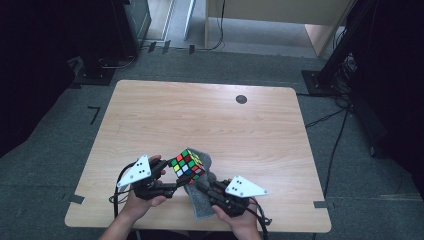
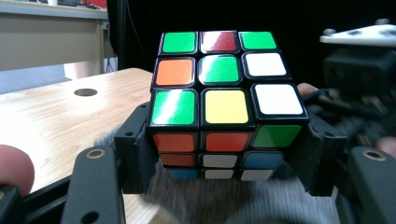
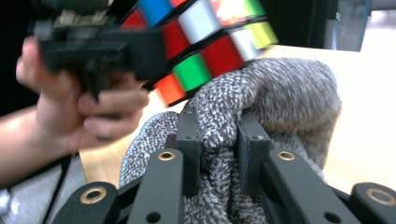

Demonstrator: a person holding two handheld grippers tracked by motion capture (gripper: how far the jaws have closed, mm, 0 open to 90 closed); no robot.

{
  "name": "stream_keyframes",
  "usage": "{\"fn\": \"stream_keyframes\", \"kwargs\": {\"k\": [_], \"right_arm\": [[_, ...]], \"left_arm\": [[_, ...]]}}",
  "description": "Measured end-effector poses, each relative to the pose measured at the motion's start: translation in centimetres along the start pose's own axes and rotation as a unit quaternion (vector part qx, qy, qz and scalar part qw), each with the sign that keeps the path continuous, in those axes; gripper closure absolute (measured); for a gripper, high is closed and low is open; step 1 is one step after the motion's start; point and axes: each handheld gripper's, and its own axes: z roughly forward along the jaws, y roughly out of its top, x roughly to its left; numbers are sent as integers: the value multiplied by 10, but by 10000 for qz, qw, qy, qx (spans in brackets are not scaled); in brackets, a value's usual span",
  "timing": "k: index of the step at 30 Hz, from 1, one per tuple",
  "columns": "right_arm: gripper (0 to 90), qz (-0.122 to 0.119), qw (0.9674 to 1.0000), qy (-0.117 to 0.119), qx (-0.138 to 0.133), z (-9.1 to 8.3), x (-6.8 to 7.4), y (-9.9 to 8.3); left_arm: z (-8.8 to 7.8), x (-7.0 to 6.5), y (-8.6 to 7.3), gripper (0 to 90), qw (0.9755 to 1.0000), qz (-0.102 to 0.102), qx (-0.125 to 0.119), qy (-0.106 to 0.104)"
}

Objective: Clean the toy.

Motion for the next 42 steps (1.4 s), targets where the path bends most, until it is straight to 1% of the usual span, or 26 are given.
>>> {"fn": "stream_keyframes", "kwargs": {"k": [1, 2, 4, 6, 7, 9, 10, 12, 14, 17, 18, 19, 20, 23, 24, 25, 26, 28, 31, 32, 33, 35, 37, 38, 40, 42], "right_arm": [[745, -237, 9997, 20, 94, 4, 6, -1], [745, -405, 9990, 55, 191, 7, 10, -3], [745, -536, 9981, 116, 277, 12, 14, -4], [747, -482, 9985, 51, 264, 11, 12, -3], [748, -402, 9990, -27, 190, 8, 8, -1], [750, -86, 9998, -171, -20, 1, -1, 1], [750, 5, 9997, -209, -80, -1, -4, 1], [750, -88, 9998, -197, -15, 0, -2, 0], [749, -329, 9993, -69, 173, 6, 7, -3], [749, -538, 9979, 113, 329, 12, 14, -4], [749, -602, 9976, 94, 339, 12, 13, -3], [750, -599, 9977, 54, 329, 10, 12, -2], [750, -514, 9984, -61, 230, 5, 7, 1], [751, -84, 9994, -335, -76, -6, -7, 5], [750, -38, 9992, -384, -99, -7, -10, 5], [749, -69, 9993, -357, -55, -6, -9, 4], [748, -242, 9993, -269, 60, -3, -5, 2], [746, -420, 9988, -63, 244, 2, 2, 0], [743, -573, 9973, 88, 443, 5, 5, 1], [742, -532, 9976, 54, 441, 3, 2, 3], [743, -426, 9983, -27, 390, -1, -3, 5], [745, -115, 9993, -277, 219, -9, -13, 9], [746, 130, 9977, -659, -11, -20, -21, 15], [745, 197, 9971, -733, -112, -24, -23, 17], [745, 265, 9963, -744, -333, -30, -23, 23], [745, 302, 9960, -621, -560, -34, -19, 30]], "left_arm": [[0, -1, 0, 339, 10000, 23, 2, 11], [0, -1, 1, 339, 10000, 34, 2, 17], [-1, 0, 1, 339, 10000, 38, 9, 33], [-2, 1, 1, 339, 10000, 11, -7, 47], [-2, 1, 1, 340, 10000, 7, -12, 40], [-1, 0, 1, 339, 10000, 26, 9, 30], [0, -1, 0, 340, 10000, 15, 29, 16], [2, -1, -1, 340, 10000, 23, 61, -18], [2, -1, -1, 339, 10000, 12, 65, -29], [0, 1, 0, 339, 10000, -7, 49, 13], [-1, 2, 0, 339, 10000, -20, 34, 24], [-2, 2, 0, 339, 10000, -36, 18, 31], [-2, 2, 1, 339, 10000, -42, 10, 26], [0, 1, 0, 339, 10000, -19, 53, 2], [1, 0, -1, 339, 10000, -19, 74, -4], [3, -1, -2, 339, 9999, -19, 93, -32], [3, -1, -2, 339, 9999, -21, 97, -39], [3, 0, -2, 339, 9999, -13, 116, -31], [1, 1, 0, 339, 9997, 72, 171, 137], [1, 1, 0, 338, 9995, 97, 192, 227], [0, 1, 0, 339, 9993, 108, 210, 298], [1, 3, -1, 339, 9989, 156, 263, 350], [3, 1, -3, 339, 9980, 298, 390, 402], [5, 0, -4, 339, 9973, 384, 470, 422], [10, -6, -7, 338, 9950, 637, 637, 422], [15, -13, -10, 338, 9930, 867, 739, 303]]}}
